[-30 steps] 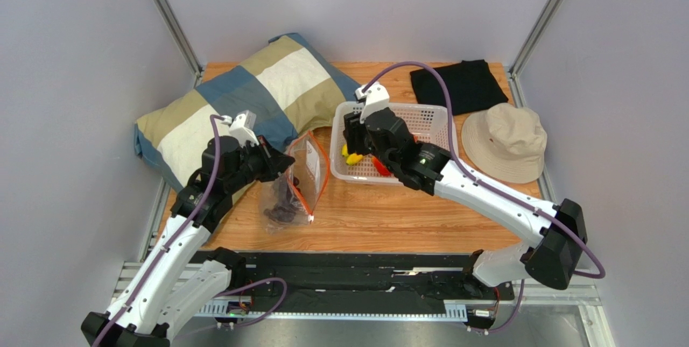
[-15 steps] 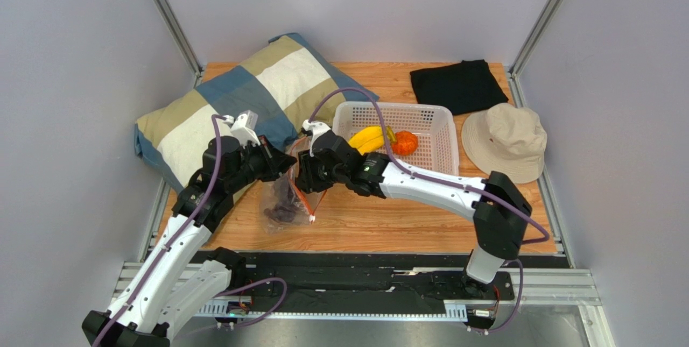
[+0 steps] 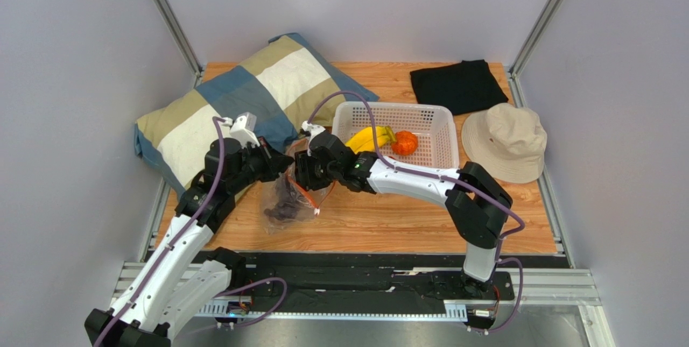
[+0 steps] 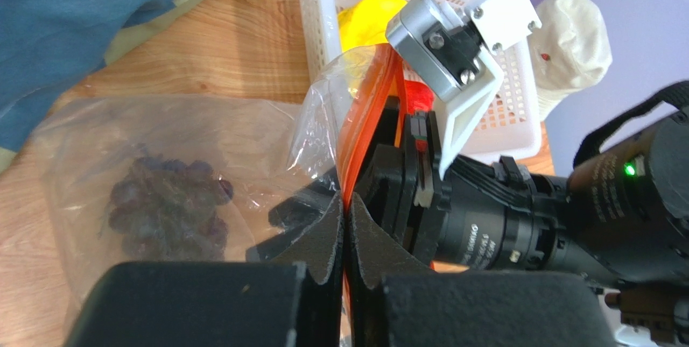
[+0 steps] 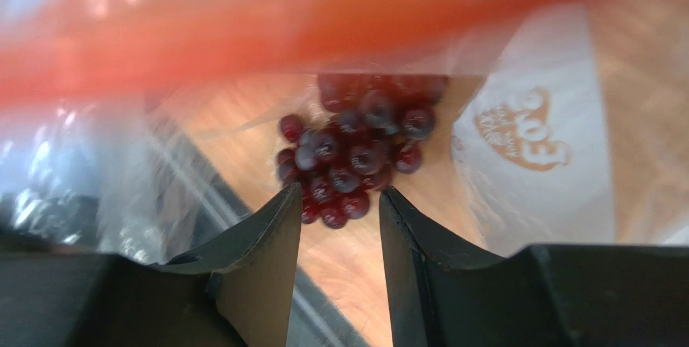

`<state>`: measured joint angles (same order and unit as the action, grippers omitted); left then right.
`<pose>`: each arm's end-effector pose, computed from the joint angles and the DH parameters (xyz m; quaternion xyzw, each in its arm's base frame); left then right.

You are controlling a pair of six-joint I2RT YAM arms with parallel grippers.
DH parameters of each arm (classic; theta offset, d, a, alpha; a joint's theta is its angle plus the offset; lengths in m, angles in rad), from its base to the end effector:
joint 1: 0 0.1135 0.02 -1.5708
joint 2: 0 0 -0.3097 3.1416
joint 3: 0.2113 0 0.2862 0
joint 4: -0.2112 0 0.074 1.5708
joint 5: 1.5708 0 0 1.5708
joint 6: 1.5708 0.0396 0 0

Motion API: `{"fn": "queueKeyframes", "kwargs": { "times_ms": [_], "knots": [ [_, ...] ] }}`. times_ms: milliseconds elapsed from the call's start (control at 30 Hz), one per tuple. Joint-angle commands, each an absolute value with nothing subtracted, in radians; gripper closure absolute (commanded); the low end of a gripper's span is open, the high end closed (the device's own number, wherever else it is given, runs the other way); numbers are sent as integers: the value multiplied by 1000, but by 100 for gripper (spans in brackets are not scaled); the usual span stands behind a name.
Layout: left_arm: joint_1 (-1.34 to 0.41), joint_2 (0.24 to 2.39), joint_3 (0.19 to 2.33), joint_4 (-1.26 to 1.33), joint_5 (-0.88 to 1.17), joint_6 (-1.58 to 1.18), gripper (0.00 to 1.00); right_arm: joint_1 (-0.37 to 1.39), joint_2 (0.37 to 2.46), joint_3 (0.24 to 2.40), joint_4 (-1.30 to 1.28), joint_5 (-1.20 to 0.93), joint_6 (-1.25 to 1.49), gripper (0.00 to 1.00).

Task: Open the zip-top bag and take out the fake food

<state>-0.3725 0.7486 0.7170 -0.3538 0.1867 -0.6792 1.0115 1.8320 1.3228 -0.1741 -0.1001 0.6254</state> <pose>0.1644 -0.0721 0.3330 -0.0747 0.8241 -0.3461 0.4423 0.2415 0.3933 0.2571 -0.1941 0.8811 0.3440 0.2601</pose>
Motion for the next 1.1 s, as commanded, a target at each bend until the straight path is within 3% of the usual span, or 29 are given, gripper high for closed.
{"fn": "queueKeyframes", "kwargs": {
  "times_ms": [0,167,333,467,700,1000,1067],
  "knots": [
    [-382,773,758,-224,374,-742,100,996,1789,1351,-211,-60,548,55],
    [-382,779,791,-192,414,-796,100,994,1741,1394,-337,32,445,49],
    [-382,720,776,-307,263,-769,100,994,1808,1476,-403,-75,405,44],
    [-382,657,713,-373,164,-741,100,994,1867,1460,-339,-169,442,41],
    [-382,634,641,-396,127,-726,100,1002,1963,1462,-295,-127,449,30],
    [-382,621,589,-374,124,-747,100,1023,2048,1463,-273,-48,454,29],
    [-382,618,584,-371,123,-753,100,1023,2051,1465,-273,-46,460,39]
  ]
}}
